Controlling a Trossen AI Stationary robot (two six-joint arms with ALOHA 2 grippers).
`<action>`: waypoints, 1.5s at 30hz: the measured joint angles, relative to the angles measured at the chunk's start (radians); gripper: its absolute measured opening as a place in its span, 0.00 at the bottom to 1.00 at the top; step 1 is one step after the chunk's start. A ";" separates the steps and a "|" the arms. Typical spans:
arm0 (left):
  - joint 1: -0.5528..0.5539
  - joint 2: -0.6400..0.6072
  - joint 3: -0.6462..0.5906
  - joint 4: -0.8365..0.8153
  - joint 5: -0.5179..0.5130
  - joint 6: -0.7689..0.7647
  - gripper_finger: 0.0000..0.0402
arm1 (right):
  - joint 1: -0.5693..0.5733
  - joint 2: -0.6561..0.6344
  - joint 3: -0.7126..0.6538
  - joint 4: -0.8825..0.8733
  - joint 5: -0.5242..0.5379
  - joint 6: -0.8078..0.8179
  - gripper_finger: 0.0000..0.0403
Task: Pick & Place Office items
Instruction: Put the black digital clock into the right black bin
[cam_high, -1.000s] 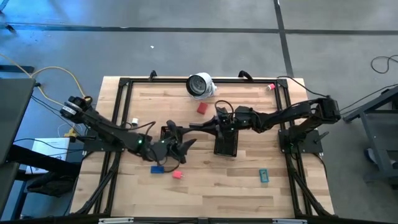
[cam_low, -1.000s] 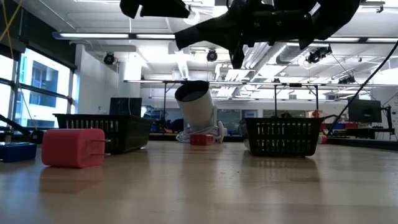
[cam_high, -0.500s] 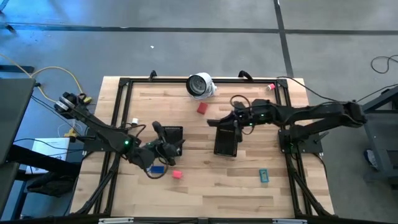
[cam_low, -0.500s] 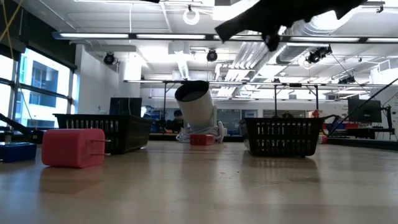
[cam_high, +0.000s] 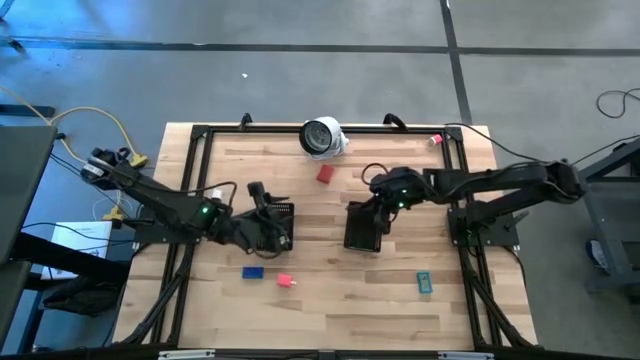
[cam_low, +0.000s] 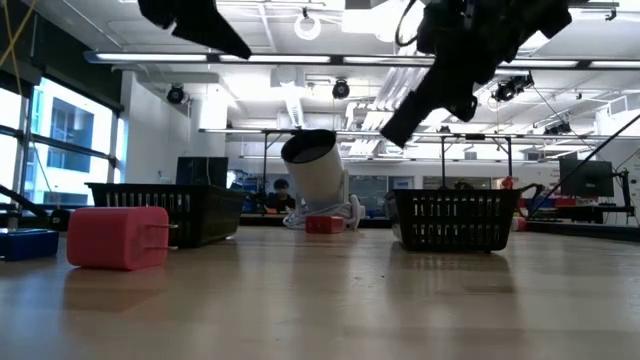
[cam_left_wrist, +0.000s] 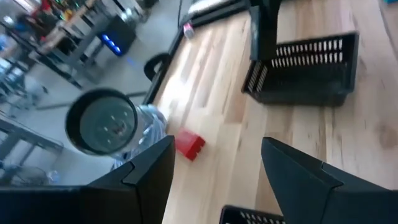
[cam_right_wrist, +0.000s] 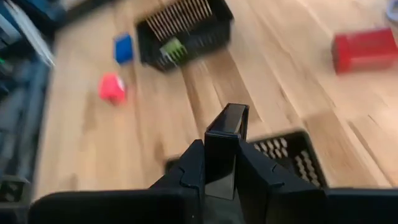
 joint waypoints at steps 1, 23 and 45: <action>0.011 0.000 0.000 -0.008 0.013 -0.009 0.57 | 0.002 0.018 0.023 -0.042 0.008 -0.018 0.12; 0.123 -0.473 -0.478 0.503 0.329 0.014 0.52 | 0.003 0.161 0.278 -0.460 -0.016 -0.219 0.12; 0.123 -0.453 -0.600 0.657 0.331 -0.005 0.52 | -0.015 0.385 0.394 -0.595 -0.055 -0.301 0.12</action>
